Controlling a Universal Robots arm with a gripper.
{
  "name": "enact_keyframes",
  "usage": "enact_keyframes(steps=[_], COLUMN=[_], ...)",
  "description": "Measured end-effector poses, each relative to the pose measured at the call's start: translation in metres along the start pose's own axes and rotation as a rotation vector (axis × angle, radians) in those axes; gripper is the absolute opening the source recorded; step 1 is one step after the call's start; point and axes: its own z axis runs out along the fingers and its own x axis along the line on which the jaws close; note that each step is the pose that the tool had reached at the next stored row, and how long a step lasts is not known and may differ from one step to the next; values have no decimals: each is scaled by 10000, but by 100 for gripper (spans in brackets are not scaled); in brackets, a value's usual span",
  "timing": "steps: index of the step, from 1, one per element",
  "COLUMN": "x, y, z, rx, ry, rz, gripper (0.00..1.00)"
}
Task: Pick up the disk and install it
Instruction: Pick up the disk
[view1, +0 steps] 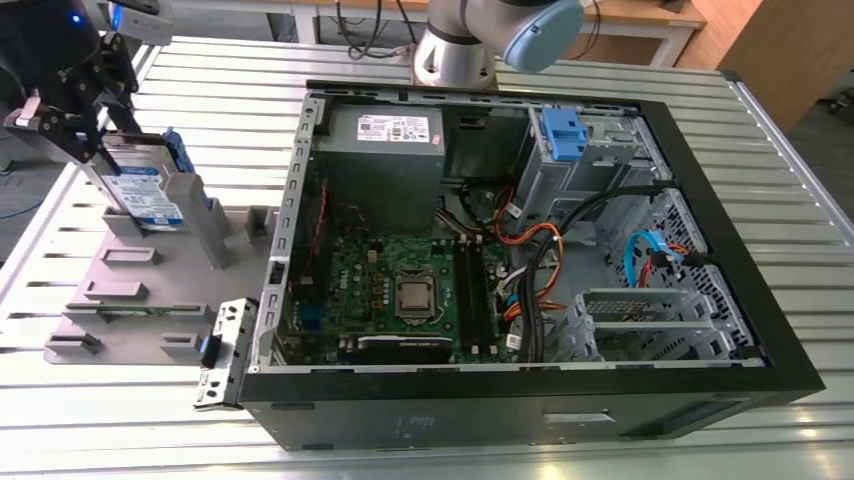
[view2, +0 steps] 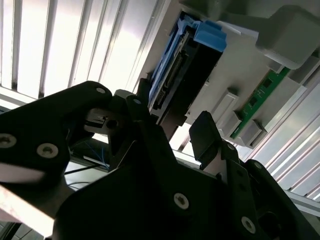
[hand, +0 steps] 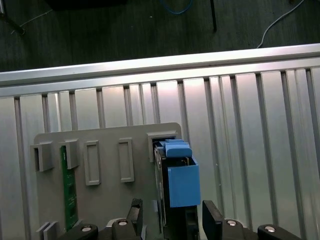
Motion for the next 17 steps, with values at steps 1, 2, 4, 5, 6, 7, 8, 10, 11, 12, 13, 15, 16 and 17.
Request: enact_keyframes(steps=[1, 2, 4, 5, 6, 7, 8, 10, 11, 12, 13, 15, 16, 17], x=[1, 1, 1, 1, 1, -1, -5, -15, -21, -27, -29, -29, -30, -31], y=[-1, -1, 0, 0, -1, -1, 0, 1, 1, 2, 3, 3, 2, 3], z=[11, 15, 14, 15, 16, 17, 19, 18, 19, 19, 19, 15, 7, -5], rx=[1, 0, -2, -2, -1, 2, 3, 0, 1, 1, 0, 0, -2, -1], ry=[1, 1, 2, 2, 2, 0, -1, 1, 0, 0, 0, 2, 2, 1], rz=[-1, 0, 0, 0, 0, 0, 1, 0, 0, 0, 0, -2, -1, -1], gripper=[59, 59, 59, 59, 59, 59, 59, 59, 59, 59, 59, 59, 59, 59])
